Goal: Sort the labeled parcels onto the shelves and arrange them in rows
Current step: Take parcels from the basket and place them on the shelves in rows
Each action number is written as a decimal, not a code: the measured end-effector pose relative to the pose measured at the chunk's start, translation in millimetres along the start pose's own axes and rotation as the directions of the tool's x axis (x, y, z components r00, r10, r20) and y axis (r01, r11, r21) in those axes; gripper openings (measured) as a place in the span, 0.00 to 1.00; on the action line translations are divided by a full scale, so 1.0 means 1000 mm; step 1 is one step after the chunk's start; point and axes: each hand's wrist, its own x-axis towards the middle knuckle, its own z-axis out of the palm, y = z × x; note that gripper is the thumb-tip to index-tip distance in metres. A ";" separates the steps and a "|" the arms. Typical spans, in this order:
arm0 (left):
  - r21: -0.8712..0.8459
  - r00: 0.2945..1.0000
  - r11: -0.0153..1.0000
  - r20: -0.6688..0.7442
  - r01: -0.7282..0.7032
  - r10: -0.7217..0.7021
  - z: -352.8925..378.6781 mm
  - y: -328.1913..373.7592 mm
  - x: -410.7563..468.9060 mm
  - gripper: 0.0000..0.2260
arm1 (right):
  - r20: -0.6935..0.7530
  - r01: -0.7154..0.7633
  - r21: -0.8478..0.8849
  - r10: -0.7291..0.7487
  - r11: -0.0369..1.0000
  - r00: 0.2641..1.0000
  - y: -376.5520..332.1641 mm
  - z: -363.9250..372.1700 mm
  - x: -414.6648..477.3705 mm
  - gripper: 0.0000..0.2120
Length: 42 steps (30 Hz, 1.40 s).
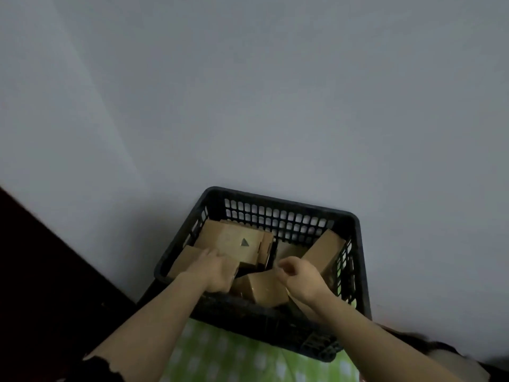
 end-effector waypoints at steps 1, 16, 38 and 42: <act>0.035 0.997 0.999 0.081 -0.001 -0.002 0.002 -0.002 0.009 0.30 | 0.007 -0.011 0.006 0.011 1.000 1.000 0.003 0.003 0.007 0.15; 0.497 0.970 0.856 0.243 -0.140 0.017 -0.009 0.002 0.072 0.46 | 0.127 -0.042 0.113 0.027 0.993 0.992 0.031 0.019 0.063 0.13; -0.939 0.920 -0.035 -0.341 -0.341 0.192 -0.098 0.037 -0.115 0.35 | 0.418 -0.332 0.875 -0.204 0.353 0.885 -0.067 -0.071 -0.023 0.23; -0.929 0.925 -0.143 -0.360 -0.342 0.126 -0.109 0.025 -0.144 0.29 | 0.271 -0.180 0.916 -0.223 0.360 0.936 -0.083 -0.082 -0.021 0.31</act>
